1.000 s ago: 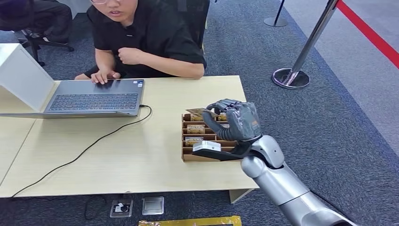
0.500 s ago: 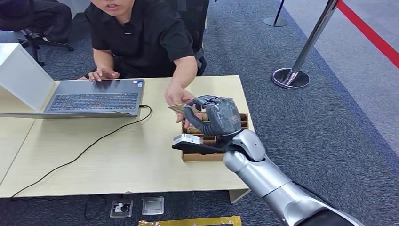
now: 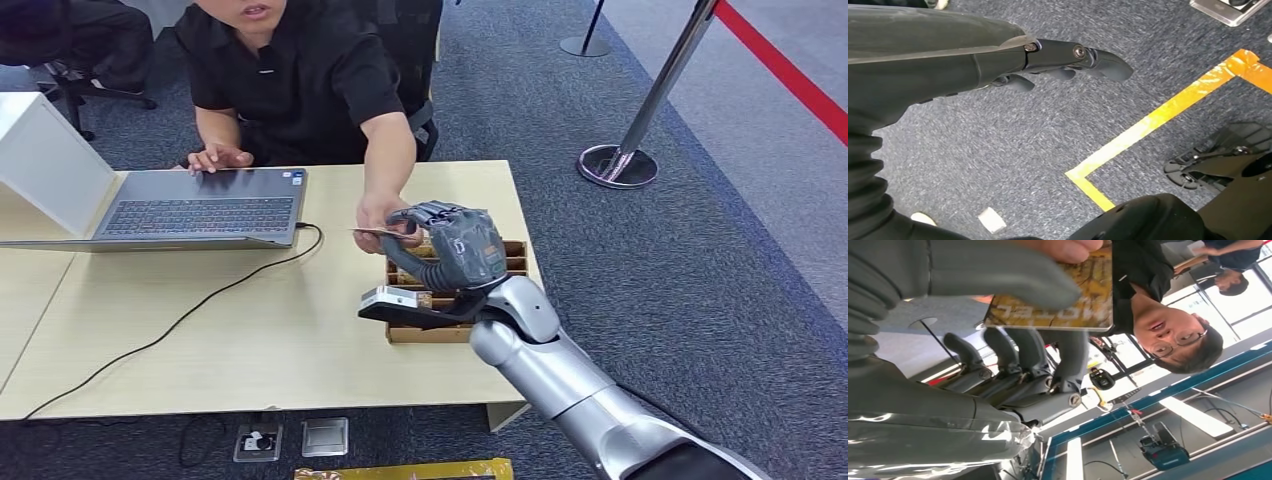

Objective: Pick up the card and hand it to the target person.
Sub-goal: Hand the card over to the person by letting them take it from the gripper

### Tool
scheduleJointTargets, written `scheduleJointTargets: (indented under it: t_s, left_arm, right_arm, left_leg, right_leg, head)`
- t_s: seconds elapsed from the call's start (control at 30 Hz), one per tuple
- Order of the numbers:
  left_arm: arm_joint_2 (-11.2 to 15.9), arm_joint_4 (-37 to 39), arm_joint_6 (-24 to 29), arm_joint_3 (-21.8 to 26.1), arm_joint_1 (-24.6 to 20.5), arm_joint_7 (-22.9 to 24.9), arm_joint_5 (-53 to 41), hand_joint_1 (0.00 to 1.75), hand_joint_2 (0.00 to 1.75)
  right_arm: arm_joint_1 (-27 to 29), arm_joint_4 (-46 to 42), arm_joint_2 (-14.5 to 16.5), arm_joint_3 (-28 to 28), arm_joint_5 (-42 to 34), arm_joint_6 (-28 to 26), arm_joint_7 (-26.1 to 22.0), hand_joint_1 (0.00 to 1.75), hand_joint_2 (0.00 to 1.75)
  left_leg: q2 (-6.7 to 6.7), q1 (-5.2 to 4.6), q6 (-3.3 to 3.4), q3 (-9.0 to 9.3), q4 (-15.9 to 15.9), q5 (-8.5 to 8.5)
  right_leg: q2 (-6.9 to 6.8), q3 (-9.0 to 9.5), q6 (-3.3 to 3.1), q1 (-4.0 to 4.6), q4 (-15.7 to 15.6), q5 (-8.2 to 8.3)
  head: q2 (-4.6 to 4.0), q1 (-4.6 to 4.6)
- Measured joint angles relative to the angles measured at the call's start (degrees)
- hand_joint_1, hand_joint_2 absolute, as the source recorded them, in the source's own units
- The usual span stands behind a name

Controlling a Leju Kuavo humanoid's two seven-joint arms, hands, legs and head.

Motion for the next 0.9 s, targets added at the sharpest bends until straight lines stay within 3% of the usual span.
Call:
scheduleJointTargets:
  t_s: [0.17, 0.33, 0.57, 0.7, 0.87, 0.9]
  left_arm:
    - [-0.11, 0.0, 0.44, -0.01, 0.06, 0.68, 0.08, 0.0, 0.0]
    - [-0.19, 0.0, 0.85, -0.01, 0.36, 0.99, 0.24, 0.0, 0.0]
    - [-0.19, 0.02, 1.2, 0.07, 1.31, 1.05, 1.12, 0.0, 0.0]
    - [-0.2, 0.12, 1.26, 0.21, 1.78, 1.16, 1.25, 0.0, 0.0]
    - [-0.24, 0.29, 1.12, 0.48, 2.29, 1.82, 1.48, 0.0, 0.0]
    - [-0.26, 0.3, 1.05, 0.52, 2.33, 1.82, 1.51, 0.34, 0.0]
  right_arm:
    - [0.57, -0.04, 0.34, -1.83, 1.45, -0.02, -0.99, 0.0, 0.0]
    - [2.92, -1.7, 1.97, -10.0, 2.08, -0.05, -6.69, 0.0, 0.0]
    - [6.26, -2.42, 1.96, -28.56, -5.06, -0.19, -9.3, 0.0, 0.0]
    - [8.37, 0.92, -0.33, -40.54, -8.19, -0.2, -9.38, 0.0, 0.0]
    - [10.26, 11.4, -3.75, -55.48, -8.05, -0.23, -7.54, 0.0, 0.0]
    - [10.41, 14.02, -4.48, -57.93, -7.46, -0.23, -6.44, 0.03, 0.0]
  left_leg:
    - [0.0, 0.0, 0.0, 0.0, 0.0, 0.0]
    - [-0.01, 0.0, 0.0, -0.01, 0.01, 0.0]
    - [-0.03, -0.01, 0.02, -0.02, 0.04, -0.02]
    - [-0.07, -0.01, 0.06, -0.03, 0.06, -0.05]
    - [-0.08, -0.01, 0.07, -0.08, 0.05, -0.09]
    - [-0.08, -0.01, 0.07, -0.08, 0.05, -0.09]
  right_leg:
    - [0.0, -0.01, 0.0, 0.0, 0.0, 0.0]
    - [0.0, -0.02, 0.0, 0.0, -0.01, 0.0]
    - [-0.02, -0.01, 0.01, -0.01, -0.07, 0.0]
    - [-0.06, -0.01, 0.01, -0.02, -0.1, 0.0]
    - [-0.07, -0.04, 0.01, -0.02, -0.1, -0.01]
    - [-0.07, -0.04, 0.01, -0.01, -0.11, -0.01]
  head:
    - [-0.01, 0.02]
    - [0.0, 0.0]
    - [-0.01, 0.05]
    - [-0.01, 0.05]
    - [-0.01, 0.04]
    - [-0.01, 0.03]
